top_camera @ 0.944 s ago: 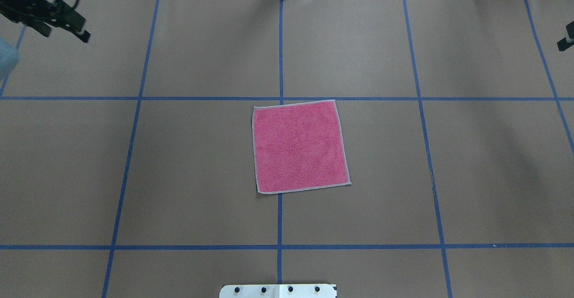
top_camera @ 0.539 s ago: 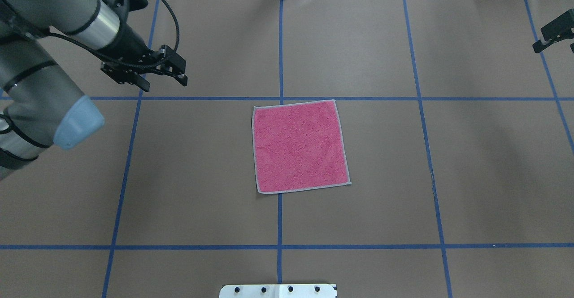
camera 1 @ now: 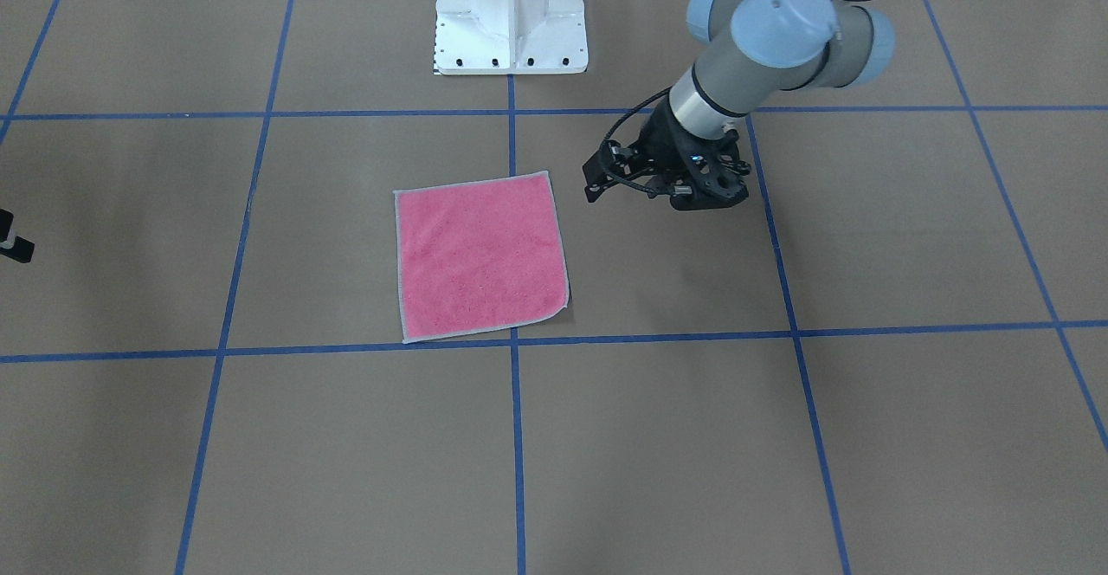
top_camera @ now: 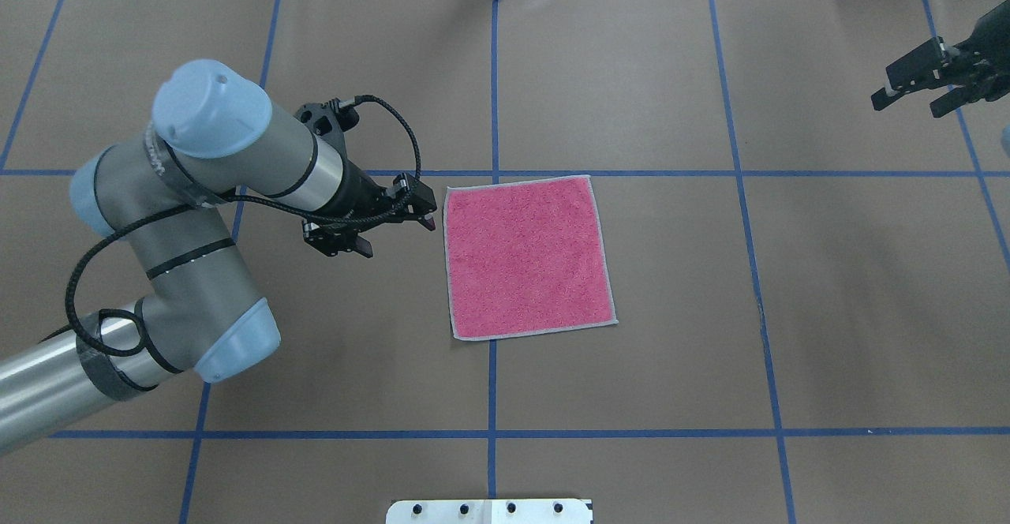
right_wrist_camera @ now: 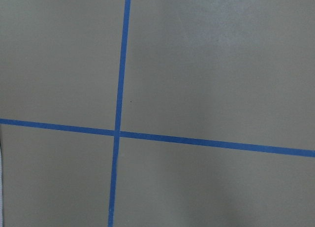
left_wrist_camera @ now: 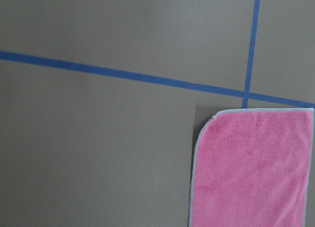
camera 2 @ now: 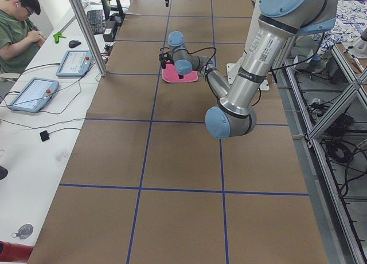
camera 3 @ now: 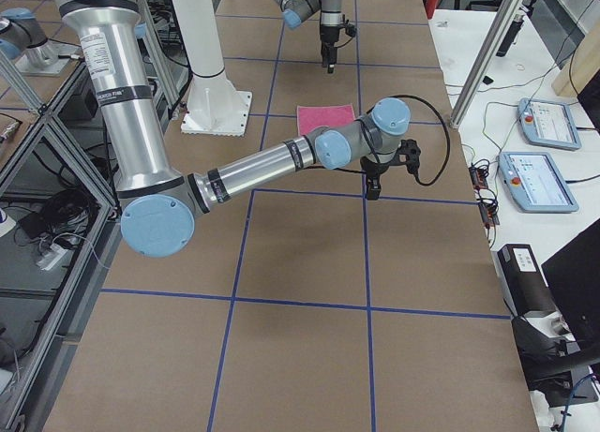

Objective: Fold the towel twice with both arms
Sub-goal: 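Move the left gripper down to the towel corner nearest it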

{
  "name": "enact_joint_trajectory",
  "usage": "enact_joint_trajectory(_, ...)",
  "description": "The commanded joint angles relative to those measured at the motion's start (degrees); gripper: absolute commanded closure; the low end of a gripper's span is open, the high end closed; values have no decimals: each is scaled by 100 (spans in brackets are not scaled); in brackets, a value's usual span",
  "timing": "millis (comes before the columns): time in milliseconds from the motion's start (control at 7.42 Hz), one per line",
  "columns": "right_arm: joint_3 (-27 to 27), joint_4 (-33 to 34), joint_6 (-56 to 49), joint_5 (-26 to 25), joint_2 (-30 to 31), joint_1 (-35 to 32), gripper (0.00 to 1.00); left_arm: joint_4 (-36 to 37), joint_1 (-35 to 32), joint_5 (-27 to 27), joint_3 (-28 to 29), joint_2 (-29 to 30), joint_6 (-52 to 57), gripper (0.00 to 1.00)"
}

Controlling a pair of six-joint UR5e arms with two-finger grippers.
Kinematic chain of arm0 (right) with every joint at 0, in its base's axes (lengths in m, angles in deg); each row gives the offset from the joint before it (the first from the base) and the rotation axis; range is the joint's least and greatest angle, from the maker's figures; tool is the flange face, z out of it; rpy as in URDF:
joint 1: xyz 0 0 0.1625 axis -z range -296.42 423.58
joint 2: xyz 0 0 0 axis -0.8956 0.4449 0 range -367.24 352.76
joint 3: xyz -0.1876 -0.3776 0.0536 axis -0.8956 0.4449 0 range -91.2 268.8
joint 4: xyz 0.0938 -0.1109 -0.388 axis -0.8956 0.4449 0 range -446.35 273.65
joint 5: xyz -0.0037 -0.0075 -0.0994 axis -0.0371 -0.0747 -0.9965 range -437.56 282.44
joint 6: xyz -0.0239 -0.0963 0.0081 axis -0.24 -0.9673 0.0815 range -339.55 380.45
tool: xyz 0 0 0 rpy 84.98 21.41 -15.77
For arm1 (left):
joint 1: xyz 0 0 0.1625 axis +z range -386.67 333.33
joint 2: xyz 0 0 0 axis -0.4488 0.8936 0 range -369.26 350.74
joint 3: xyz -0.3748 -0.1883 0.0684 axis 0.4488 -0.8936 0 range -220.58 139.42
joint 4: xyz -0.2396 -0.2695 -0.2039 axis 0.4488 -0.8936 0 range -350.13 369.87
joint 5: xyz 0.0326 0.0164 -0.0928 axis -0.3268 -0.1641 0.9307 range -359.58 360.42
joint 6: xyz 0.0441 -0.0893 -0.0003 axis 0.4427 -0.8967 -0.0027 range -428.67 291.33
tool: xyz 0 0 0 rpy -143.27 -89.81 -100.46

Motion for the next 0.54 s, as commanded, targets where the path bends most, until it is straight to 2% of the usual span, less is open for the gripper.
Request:
enact_joint_trajectory(0, 38, -1554, 2108, -228, -1, 652, 1, -22, 472, -362, 23, 47, -477, 0)
enact_joint_trajectory(135, 38, -1864, 2507, -465, -1, 854, 1, -22, 648, -579, 40, 64, -514, 0)
enact_joint_trajectory(405, 46, -1938, 2599, -529, -1, 936, 1, -39, 860, -819, 486, 335, -523, 1)
